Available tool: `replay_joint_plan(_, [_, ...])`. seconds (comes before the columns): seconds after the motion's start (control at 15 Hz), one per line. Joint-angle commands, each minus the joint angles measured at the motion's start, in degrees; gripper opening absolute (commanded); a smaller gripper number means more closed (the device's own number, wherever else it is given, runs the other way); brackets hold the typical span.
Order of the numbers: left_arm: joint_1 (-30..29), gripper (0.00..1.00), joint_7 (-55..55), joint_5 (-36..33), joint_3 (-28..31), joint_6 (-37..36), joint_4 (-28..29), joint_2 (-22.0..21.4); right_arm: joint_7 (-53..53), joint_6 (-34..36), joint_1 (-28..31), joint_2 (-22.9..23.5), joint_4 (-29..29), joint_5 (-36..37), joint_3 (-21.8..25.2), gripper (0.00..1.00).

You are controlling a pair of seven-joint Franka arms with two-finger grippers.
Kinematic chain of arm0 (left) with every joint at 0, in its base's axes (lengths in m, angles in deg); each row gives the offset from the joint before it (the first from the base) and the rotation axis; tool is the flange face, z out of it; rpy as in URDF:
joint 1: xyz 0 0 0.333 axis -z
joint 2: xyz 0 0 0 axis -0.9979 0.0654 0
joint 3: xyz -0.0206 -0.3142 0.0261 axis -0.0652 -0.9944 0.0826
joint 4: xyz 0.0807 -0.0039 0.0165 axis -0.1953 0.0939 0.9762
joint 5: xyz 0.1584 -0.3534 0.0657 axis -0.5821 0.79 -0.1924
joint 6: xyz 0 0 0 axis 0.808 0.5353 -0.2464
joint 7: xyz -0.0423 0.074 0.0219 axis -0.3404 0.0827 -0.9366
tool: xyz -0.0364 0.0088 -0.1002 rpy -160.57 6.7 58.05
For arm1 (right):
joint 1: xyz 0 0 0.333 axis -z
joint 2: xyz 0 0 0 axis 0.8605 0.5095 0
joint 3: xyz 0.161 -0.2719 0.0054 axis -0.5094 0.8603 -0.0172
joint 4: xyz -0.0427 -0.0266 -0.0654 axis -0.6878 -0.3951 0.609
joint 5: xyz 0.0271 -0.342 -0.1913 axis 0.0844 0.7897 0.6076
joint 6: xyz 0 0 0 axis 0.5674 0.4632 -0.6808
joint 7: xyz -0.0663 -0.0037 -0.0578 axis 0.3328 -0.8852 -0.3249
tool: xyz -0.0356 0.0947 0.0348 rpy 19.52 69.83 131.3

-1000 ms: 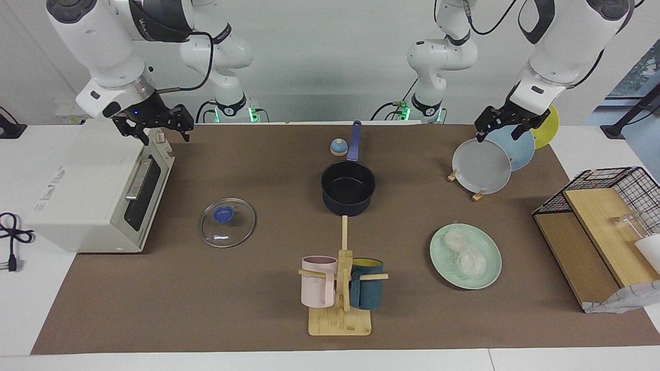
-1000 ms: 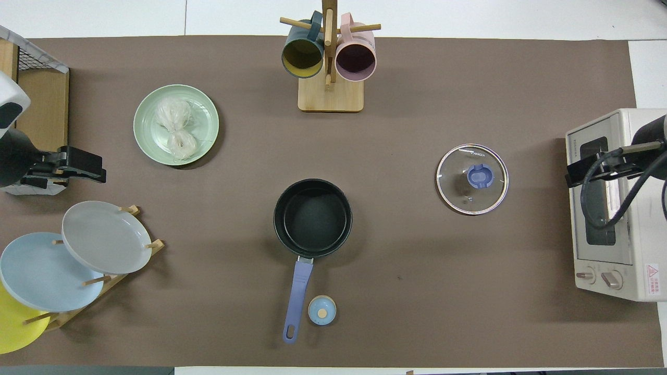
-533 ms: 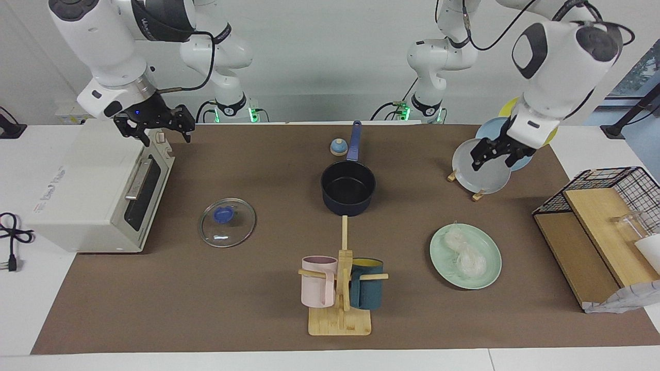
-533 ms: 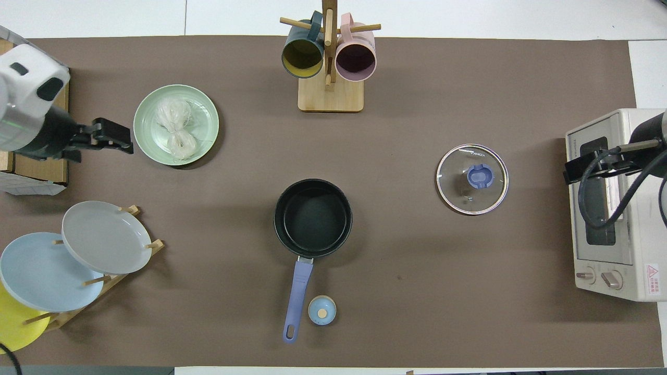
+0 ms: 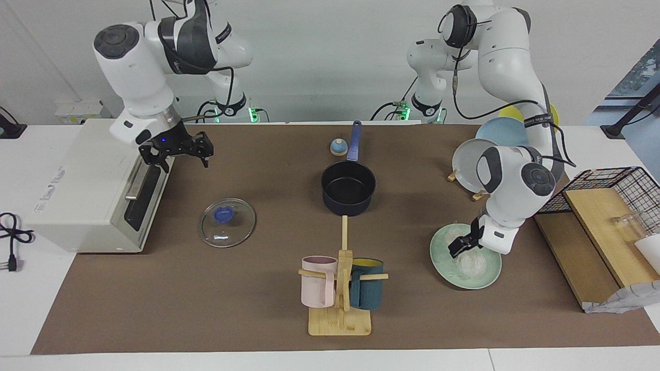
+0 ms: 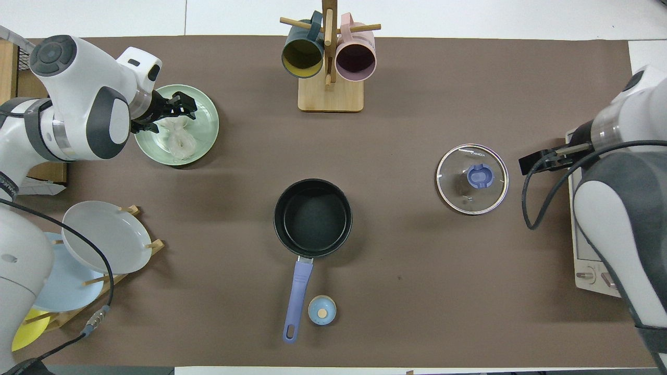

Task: Transfer vermicelli from plate to pot

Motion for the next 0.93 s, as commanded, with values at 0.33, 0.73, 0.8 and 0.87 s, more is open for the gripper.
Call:
replay_joint_plan(0.33, [0.8, 0.71, -2.3, -3.8, 1.7, 2.7, 0.1, 0.2, -8.9, -20.8, -4.6, 6.9, -11.7, -2.3, -0.6, 1.0])
replay_joint_plan(0.73, [2.1, 0.0, -2.6, -3.8, 1.6, 3.6, -0.4, 0.0, -3.2, -22.2, -4.5, 10.6, -11.5, -2.0, -0.5, 1.0])
replay_joint_plan(0.8, [2.1, 0.0, -2.4, -3.5, 1.6, 3.2, -1.2, -0.3, -3.0, -22.0, -4.5, 10.7, -11.3, -1.8, -0.5, 1.0])
replay_joint_plan(0.87, [2.0, 0.0, -2.4, -3.3, 1.4, 0.8, -2.7, -0.9, -3.0, -21.7, -4.5, 10.7, -11.2, -1.3, -0.5, 1.0])
